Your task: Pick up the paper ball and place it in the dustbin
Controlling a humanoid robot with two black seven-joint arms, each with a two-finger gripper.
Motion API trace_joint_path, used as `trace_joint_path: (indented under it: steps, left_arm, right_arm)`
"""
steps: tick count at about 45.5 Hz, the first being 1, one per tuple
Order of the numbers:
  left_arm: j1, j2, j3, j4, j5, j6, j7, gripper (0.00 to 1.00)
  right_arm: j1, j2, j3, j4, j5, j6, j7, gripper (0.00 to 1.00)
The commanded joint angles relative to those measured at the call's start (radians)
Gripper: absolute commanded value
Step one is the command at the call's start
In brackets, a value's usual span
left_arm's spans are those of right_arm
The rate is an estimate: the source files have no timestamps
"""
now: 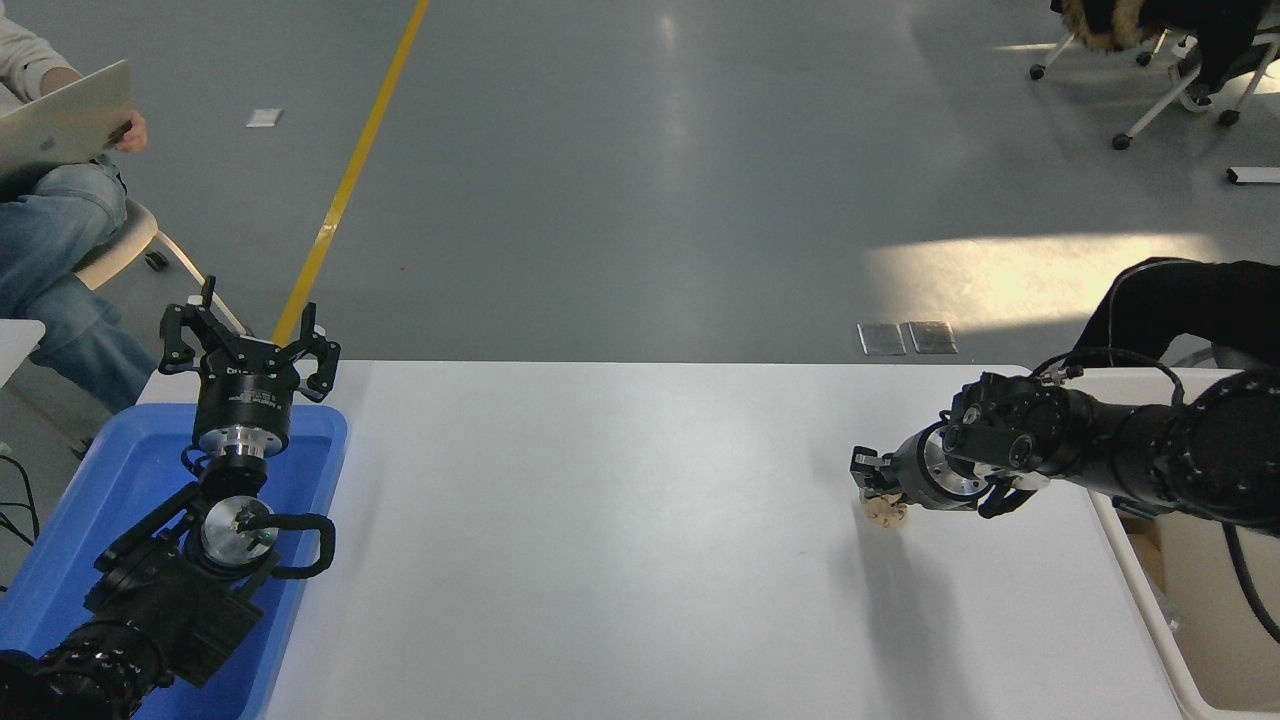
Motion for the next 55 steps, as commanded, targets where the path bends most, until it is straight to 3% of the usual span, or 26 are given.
trace_joint_path:
  steps: [1,14,30,39,55]
  left_arm:
    - [0.001,0.000,0.000,0.000,0.000,0.000,0.000,0.99]
    - [0.001,0.000,0.000,0.000,-0.001,0.002,0.000,0.99]
    - [0.001,0.000,-0.002,0.000,-0.003,0.002,-0.001,0.99]
    - [0.001,0.000,-0.002,0.000,-0.003,0.002,-0.001,0.99]
    - [0.001,0.000,-0.002,0.000,-0.001,0.002,-0.001,0.99]
  right_arm:
    - [0.301,-0.207,-0.012,0.381,-0.066,0.029,0.002,0.00]
    - [0.832,-0.362,-0.196,0.776,-0.072,0.150,0.011,0.00]
    - [1.249,-0.391,-0.231,0.831,-0.012,0.435,0.029,0.00]
    - [1.197,-0.386,-0.234,0.823,-0.017,0.417,0.028,0.00]
    - [0.701,-0.382,-0.268,0.532,-0.074,0.167,0.022,0.00]
